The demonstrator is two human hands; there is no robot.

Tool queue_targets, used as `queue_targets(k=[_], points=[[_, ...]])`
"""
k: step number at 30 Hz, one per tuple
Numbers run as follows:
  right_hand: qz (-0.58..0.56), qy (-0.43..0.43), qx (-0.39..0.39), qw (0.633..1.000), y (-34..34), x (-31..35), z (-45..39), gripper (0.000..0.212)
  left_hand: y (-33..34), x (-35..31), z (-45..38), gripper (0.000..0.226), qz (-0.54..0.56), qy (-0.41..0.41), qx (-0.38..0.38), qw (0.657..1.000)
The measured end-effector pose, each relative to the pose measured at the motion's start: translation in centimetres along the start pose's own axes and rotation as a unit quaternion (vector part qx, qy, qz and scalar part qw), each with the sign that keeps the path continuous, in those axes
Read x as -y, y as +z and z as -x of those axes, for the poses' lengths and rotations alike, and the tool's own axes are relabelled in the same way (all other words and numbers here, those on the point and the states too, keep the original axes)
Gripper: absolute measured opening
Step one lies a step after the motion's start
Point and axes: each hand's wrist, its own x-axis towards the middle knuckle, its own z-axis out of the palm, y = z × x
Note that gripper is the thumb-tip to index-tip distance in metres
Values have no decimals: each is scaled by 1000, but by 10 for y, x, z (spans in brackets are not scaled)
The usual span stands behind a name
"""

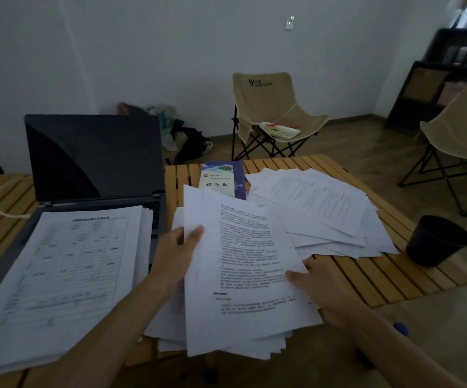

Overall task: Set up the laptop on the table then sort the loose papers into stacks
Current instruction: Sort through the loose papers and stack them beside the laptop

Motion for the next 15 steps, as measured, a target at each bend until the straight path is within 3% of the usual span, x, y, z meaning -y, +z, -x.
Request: queue_targets(k=[2,5,10,15], points=[[-16,4,-33,999,-2,-1,-3,6,-14,-6,-7,34,-42,39,-56,997],[-33,-13,-105,994,-14,-1,-9,7,-49,-13,-23,29,-56,60,-150,985],[9,-16,-160,987,-31,-4,-16,14,-82,-13,-23,25,44,-14,-137,990],[-14,7,-130,991,-27,-5,-19,13,-76,-17,-19,25,44,-21,-111,993]])
